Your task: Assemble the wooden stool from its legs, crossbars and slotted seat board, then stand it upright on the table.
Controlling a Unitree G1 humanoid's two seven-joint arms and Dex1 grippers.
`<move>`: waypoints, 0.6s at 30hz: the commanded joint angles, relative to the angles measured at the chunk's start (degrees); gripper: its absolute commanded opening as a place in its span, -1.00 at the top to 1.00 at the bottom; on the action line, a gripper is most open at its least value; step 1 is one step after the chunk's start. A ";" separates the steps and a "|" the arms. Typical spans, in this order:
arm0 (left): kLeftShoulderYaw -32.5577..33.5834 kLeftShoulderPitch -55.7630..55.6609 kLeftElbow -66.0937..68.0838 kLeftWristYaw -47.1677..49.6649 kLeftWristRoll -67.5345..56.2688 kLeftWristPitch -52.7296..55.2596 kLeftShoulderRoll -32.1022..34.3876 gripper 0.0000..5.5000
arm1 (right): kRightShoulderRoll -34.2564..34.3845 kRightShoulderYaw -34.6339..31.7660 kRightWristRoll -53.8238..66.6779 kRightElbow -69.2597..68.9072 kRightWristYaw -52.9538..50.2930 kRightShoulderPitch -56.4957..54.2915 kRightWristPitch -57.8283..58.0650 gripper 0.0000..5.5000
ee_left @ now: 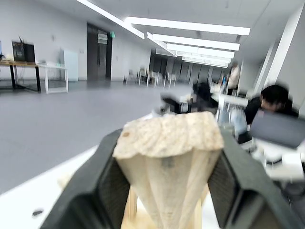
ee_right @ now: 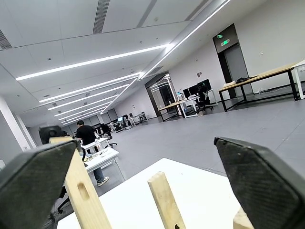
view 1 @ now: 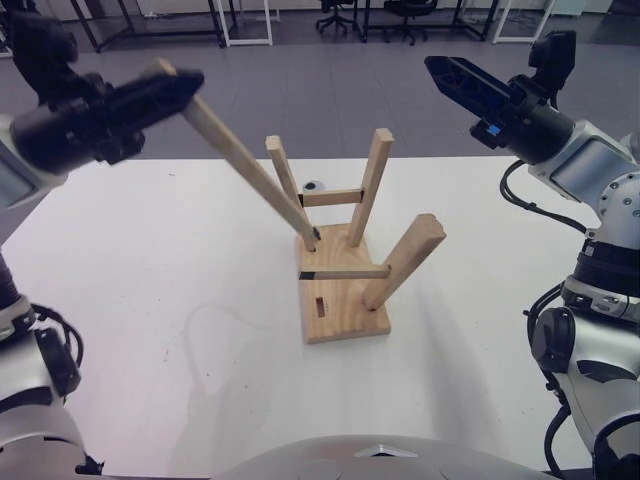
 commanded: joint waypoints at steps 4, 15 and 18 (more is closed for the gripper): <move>-6.84 14.71 -9.99 -9.48 15.88 -12.70 3.12 0.26 | -0.55 -1.68 -0.31 -1.88 -0.84 0.96 -1.07 -0.96; -6.35 22.62 -22.16 -4.67 16.47 -18.77 -2.84 0.26 | -1.37 -0.66 0.36 -3.00 0.29 0.25 0.53 -0.96; -4.88 22.20 -23.59 -4.36 13.40 -18.25 -3.15 0.26 | -1.51 -0.60 0.32 -2.87 0.61 0.54 0.50 -0.96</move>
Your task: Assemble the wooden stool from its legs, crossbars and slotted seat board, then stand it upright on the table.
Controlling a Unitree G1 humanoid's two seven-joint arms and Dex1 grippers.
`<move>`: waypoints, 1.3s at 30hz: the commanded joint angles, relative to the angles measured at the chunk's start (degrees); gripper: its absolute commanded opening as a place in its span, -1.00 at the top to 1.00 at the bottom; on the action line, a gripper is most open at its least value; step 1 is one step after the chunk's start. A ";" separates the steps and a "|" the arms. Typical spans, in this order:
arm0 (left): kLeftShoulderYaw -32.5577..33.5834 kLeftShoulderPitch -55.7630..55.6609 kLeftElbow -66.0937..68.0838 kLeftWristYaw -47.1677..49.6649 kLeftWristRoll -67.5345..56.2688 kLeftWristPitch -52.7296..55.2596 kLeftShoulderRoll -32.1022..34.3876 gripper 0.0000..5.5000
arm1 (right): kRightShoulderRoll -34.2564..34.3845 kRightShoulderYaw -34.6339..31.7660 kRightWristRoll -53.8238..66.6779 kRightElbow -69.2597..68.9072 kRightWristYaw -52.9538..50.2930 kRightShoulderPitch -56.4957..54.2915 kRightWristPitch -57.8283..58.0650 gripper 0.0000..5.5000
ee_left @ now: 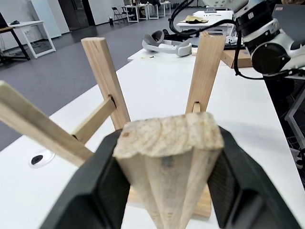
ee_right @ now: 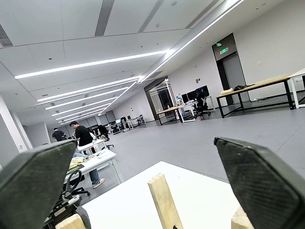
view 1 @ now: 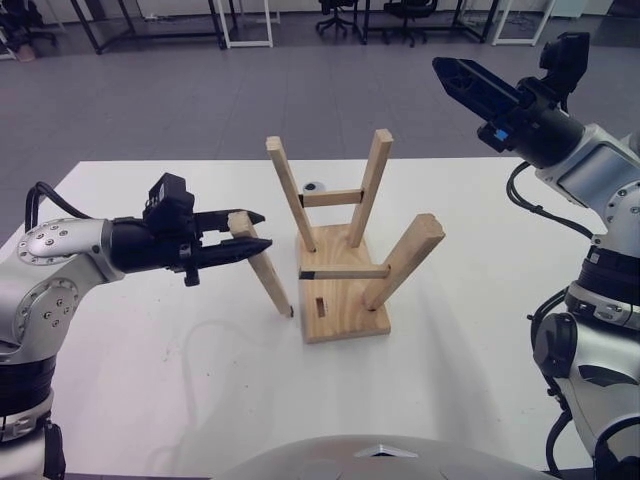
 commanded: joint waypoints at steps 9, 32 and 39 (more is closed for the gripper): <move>1.16 3.63 -2.35 -1.06 -1.22 -3.59 -3.00 0.26 | -1.22 1.47 -0.76 1.81 2.04 -1.12 0.61 -0.96; -4.45 6.04 -0.87 -2.13 3.13 -13.55 -9.77 0.26 | -1.79 4.16 -3.05 4.72 6.95 -3.32 0.67 -0.96; -4.22 7.51 -0.56 -3.65 3.62 -13.71 -7.87 0.26 | -2.10 4.58 -3.71 5.86 7.99 -4.23 0.80 -0.96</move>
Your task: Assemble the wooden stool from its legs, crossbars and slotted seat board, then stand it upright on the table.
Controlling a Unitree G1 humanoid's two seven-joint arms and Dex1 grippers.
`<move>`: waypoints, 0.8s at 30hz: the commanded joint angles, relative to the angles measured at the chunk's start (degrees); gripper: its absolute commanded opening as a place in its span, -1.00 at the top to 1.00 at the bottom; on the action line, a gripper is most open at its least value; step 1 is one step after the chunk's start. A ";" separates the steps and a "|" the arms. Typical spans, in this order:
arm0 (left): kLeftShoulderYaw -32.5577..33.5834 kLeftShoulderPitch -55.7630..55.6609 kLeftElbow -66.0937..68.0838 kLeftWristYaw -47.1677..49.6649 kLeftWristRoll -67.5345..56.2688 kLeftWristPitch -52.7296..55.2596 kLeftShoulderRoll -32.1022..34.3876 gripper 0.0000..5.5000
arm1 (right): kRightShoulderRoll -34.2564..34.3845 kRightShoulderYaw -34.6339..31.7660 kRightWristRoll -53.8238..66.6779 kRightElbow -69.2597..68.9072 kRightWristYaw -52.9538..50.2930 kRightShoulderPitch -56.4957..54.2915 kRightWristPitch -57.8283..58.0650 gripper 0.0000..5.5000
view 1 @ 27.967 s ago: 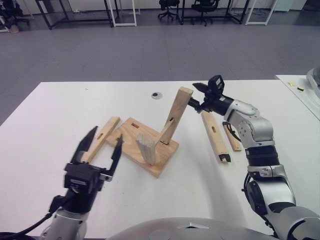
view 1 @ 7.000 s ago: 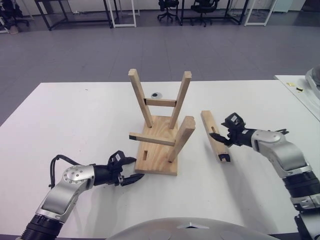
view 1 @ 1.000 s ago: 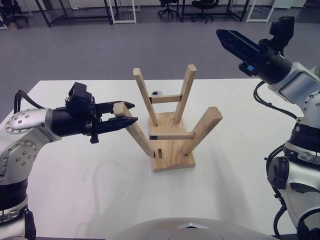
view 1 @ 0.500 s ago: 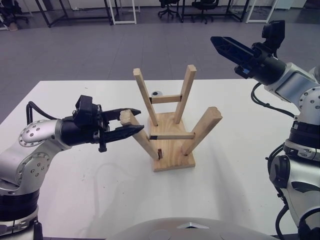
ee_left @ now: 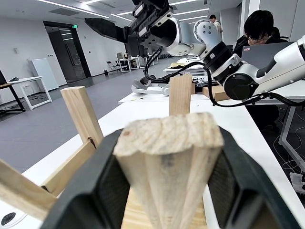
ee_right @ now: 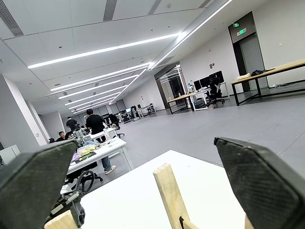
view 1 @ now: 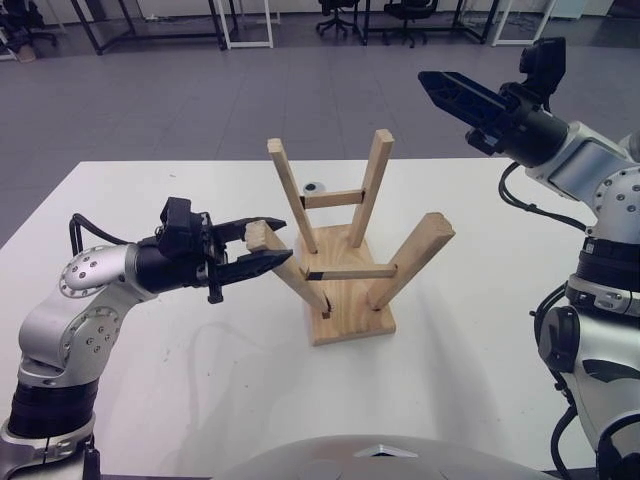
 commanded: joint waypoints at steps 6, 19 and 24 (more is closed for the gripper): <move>-0.02 0.78 0.51 -3.71 1.84 1.74 6.07 0.26 | -0.26 -0.04 -0.63 -0.38 0.41 -0.93 0.87 -0.96; -3.15 -3.02 0.71 -5.35 6.98 -0.16 8.55 0.26 | 0.96 -0.66 0.41 -2.40 -0.88 0.77 1.00 -0.96; -7.32 -5.66 1.62 -5.23 8.06 -0.33 7.24 0.26 | 1.71 -0.80 0.67 -2.87 -1.73 0.67 1.28 -0.96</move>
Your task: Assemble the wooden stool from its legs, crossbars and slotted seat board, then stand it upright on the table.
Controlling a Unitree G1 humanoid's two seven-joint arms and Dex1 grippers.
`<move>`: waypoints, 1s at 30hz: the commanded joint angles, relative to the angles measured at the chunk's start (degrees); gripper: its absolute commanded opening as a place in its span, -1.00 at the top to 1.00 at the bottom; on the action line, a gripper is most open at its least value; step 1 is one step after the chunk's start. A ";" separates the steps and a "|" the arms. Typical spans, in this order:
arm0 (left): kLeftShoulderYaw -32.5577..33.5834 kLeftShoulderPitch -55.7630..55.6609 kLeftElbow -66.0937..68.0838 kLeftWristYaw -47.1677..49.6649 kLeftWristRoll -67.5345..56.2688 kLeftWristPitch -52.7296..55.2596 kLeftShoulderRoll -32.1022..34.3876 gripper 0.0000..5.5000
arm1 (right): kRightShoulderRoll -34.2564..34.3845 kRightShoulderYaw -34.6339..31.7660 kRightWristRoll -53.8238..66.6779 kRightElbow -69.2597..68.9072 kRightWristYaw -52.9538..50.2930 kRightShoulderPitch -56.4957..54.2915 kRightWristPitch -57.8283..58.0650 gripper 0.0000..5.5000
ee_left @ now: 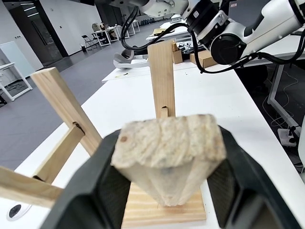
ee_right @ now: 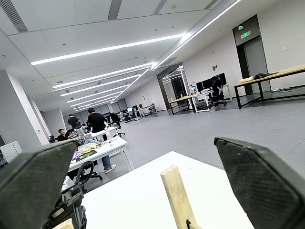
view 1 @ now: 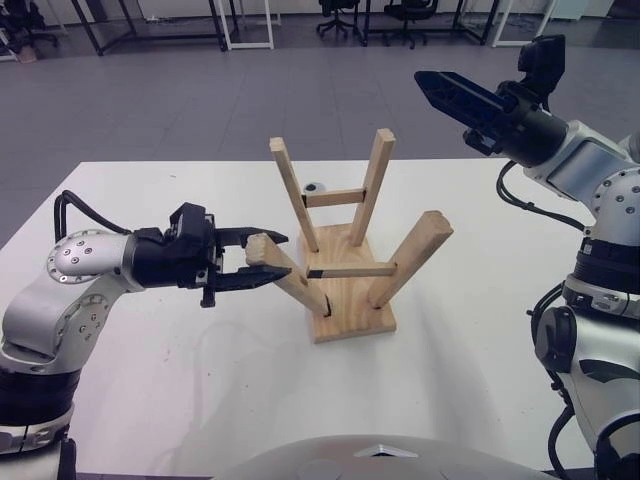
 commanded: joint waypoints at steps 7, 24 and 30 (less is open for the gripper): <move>-4.60 -5.97 6.03 -0.71 1.05 5.03 0.58 0.26 | 1.60 -0.96 1.78 -3.45 -3.49 2.42 0.82 -0.96; -21.94 -8.78 5.79 -2.11 9.27 11.46 1.76 0.26 | 6.00 6.28 0.97 -18.41 -9.39 19.20 -1.08 -0.96; -25.83 -10.23 12.03 -2.39 11.30 12.20 1.06 0.26 | 6.62 6.43 1.13 -18.91 -10.48 19.92 -1.87 -0.96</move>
